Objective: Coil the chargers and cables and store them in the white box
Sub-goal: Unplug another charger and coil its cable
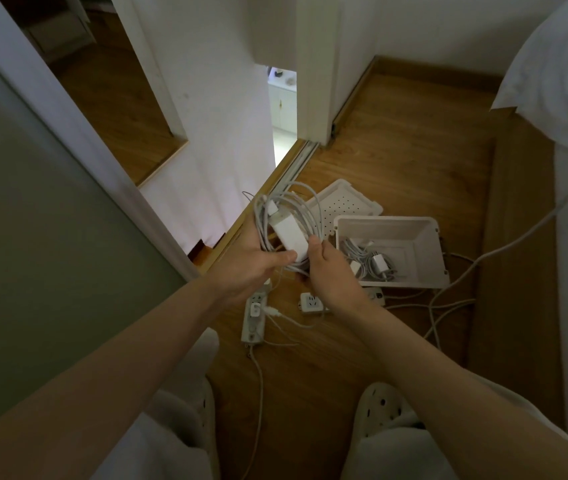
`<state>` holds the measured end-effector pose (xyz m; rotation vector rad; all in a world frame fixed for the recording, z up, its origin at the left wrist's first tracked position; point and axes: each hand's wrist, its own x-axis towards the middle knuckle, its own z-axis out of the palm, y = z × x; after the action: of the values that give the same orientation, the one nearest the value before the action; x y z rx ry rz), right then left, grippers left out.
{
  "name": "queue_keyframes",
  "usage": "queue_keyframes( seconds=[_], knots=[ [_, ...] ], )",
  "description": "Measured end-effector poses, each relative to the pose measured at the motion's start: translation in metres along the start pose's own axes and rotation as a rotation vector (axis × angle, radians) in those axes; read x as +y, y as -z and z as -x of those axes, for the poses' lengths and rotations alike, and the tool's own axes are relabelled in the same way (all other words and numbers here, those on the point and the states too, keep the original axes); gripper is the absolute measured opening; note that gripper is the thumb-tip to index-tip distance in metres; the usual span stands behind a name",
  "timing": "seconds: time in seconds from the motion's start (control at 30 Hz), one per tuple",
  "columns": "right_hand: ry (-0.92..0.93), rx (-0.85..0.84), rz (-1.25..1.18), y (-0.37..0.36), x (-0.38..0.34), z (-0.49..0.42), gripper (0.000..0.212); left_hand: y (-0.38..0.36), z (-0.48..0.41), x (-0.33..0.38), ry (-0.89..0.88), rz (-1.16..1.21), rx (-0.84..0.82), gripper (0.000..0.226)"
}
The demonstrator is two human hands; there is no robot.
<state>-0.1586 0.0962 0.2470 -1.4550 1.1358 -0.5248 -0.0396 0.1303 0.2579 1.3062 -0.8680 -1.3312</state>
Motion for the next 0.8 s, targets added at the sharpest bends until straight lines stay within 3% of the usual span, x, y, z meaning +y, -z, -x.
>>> queue_keyframes(
  seconds=[0.17, 0.33, 0.43, 0.5, 0.63, 0.8],
  knots=[
    [-0.129, -0.059, -0.052, -0.003, 0.002, 0.004, 0.037, 0.005, -0.001, -0.001, 0.066, -0.001, -0.039, 0.076],
    [0.02, 0.03, -0.014, -0.016, -0.005, 0.012, 0.035, -0.004, -0.001, -0.003, -0.076, -0.061, 0.236, 0.041],
    [0.1, -0.016, -0.057, -0.018, -0.011, 0.015, 0.019, -0.001, -0.002, 0.008, -0.148, -0.098, 0.25, 0.007],
    [0.125, -0.062, -0.069, -0.02, -0.012, 0.014, 0.016, 0.007, -0.005, 0.013, -0.101, 0.008, 0.283, 0.012],
    [0.146, -0.073, -0.015, -0.03, -0.008, 0.016, 0.038, 0.02, -0.011, 0.016, -0.022, 0.127, 0.348, 0.018],
    [0.221, -0.155, 0.27, -0.014, 0.0, 0.017, 0.018, 0.036, -0.012, 0.022, -0.036, 0.198, 0.367, 0.025]
  ],
)
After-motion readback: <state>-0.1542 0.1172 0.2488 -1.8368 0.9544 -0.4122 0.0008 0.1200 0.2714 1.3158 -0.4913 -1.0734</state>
